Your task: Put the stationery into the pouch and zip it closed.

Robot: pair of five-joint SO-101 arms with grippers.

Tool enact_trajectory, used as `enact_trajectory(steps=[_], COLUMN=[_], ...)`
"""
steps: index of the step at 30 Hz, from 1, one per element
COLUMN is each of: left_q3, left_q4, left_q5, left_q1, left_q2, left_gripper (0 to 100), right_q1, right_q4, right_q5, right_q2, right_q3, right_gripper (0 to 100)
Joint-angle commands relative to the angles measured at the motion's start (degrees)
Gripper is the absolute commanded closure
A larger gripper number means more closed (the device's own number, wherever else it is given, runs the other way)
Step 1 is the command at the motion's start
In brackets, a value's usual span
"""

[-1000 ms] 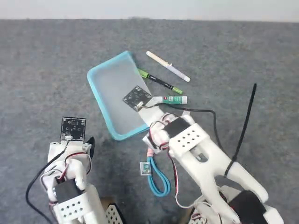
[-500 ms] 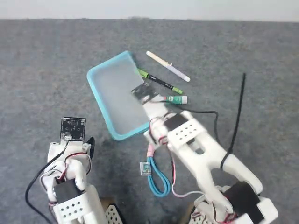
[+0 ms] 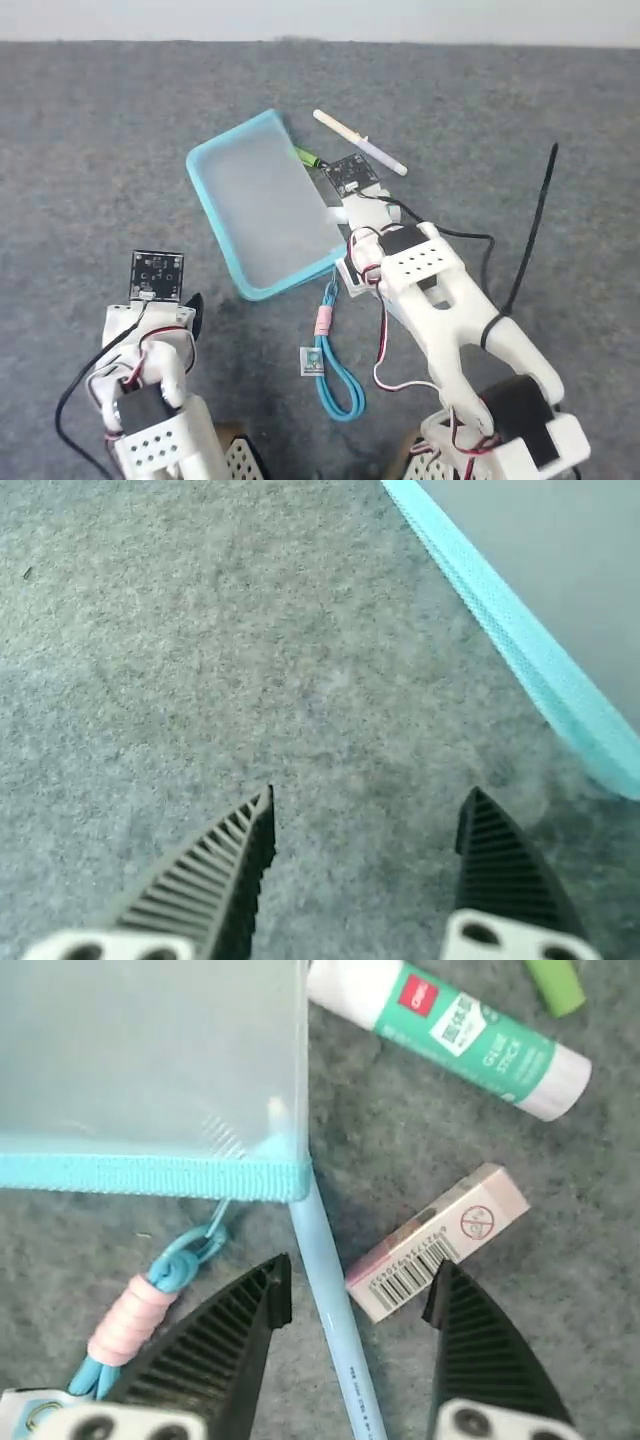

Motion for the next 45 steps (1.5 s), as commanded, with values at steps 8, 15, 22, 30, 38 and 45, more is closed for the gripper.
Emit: enact_trajectory(steps=[8,15,22,30,38,45], left_q3=[-0.48,-0.48,-0.48,-0.48,-0.48,-0.48], left_q4=[0.44,0.44,0.44,0.44,0.44,0.44], left_q5=[0.70,0.70,0.70,0.70,0.70,0.70], left_q1=[0.35,0.35,0.35,0.35,0.35,0.35], left_q2=[-1.49,-1.49,-1.49,-1.49,-1.49,-1.49], left_gripper=[72,72,72,72,72,72], right_q1=[-8.13,-5.85,-8.22,-10.77,-12.79,-18.59], right_q4=[-1.27,-7.96,-4.18,-6.29,2.15,4.62], right_q5=[-0.70,-0.53,-0.62,-0.62,-0.79,-9.23], right_q2=[-0.57,-0.13,-0.84,-0.13,-0.84,-0.04], right_q3=[-3.43,-3.16,-1.49,-1.23,-1.49,-1.32], right_gripper=[78.3,78.4,78.5,78.5,78.5,78.6])
